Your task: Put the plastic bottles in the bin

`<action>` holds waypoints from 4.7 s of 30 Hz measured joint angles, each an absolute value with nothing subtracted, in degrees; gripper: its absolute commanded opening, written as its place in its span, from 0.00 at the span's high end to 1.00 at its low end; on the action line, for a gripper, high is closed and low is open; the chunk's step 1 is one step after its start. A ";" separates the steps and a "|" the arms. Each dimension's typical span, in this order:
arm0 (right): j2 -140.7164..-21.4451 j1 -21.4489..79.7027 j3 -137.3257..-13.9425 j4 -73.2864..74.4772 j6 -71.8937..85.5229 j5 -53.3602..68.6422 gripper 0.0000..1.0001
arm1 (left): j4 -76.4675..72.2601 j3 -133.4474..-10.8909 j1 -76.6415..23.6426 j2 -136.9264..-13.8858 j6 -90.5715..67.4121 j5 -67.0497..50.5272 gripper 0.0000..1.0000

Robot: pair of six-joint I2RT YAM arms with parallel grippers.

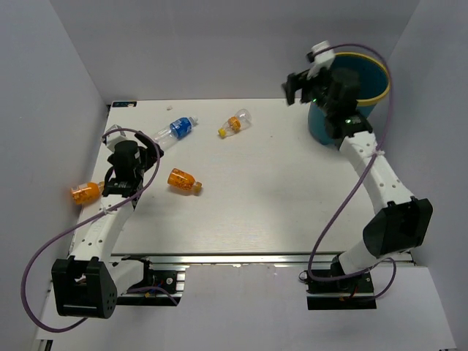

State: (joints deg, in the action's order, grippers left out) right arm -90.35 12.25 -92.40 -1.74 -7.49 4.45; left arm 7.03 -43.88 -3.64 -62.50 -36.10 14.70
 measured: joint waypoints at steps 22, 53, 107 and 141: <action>-84.71 19.90 -66.78 -11.51 3.38 21.19 0.11 | 7.79 -43.92 -13.78 -84.14 -49.84 7.31 0.02; -81.32 20.67 -55.09 -14.35 10.83 16.40 0.11 | 7.22 -45.28 -22.13 -90.74 -53.30 8.38 0.02; -105.58 48.27 -58.61 -14.81 -28.91 27.64 0.16 | 4.78 -43.99 -24.03 -87.74 -53.17 1.26 0.58; -85.60 9.96 -85.17 -17.93 -7.75 -3.01 0.73 | 23.86 -53.06 -14.31 -70.17 -47.99 31.03 0.02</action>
State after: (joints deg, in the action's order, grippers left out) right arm -85.60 9.96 -85.17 -17.93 -7.75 -3.01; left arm 23.86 -53.06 -14.31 -70.17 -47.99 31.03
